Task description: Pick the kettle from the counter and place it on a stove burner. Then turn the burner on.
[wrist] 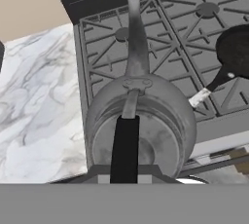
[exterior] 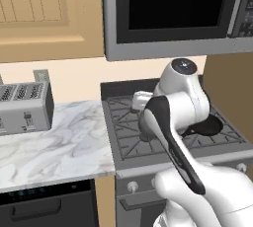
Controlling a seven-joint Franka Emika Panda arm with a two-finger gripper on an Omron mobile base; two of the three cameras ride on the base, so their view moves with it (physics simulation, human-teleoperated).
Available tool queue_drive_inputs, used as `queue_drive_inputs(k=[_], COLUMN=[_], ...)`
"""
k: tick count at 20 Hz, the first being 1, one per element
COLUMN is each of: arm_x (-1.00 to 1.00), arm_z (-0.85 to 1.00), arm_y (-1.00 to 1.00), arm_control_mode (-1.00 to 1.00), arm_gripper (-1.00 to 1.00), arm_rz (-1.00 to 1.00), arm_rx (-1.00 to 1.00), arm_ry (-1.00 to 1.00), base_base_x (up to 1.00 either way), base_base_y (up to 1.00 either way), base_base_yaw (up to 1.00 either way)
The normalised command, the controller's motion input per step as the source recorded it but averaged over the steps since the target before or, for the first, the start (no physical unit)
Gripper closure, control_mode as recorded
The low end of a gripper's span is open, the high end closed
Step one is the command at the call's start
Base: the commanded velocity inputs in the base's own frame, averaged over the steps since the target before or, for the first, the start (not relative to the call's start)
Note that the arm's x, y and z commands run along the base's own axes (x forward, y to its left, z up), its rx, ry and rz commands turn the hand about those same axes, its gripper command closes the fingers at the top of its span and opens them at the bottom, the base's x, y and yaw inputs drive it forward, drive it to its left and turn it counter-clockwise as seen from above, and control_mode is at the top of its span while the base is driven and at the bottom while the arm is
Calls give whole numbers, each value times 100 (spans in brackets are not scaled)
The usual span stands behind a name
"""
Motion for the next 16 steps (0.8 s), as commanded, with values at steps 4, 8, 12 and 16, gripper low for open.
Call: queue_drive_inputs(k=[4,8,12,16], arm_x=[1,6,17,7], arm_z=[8,8,0,0], arm_y=[-38,-37,-25,-12], arm_control_mode=[-100,-100,-100,-100], arm_gripper=[100,100,100,100], arm_rz=[0,0,0,-3], arm_rx=[13,15,10,7], arm_ry=[1,6,14,6], base_base_x=[0,0,0,0], base_base_y=[0,0,0,0], base_base_yaw=[0,0,0,0])
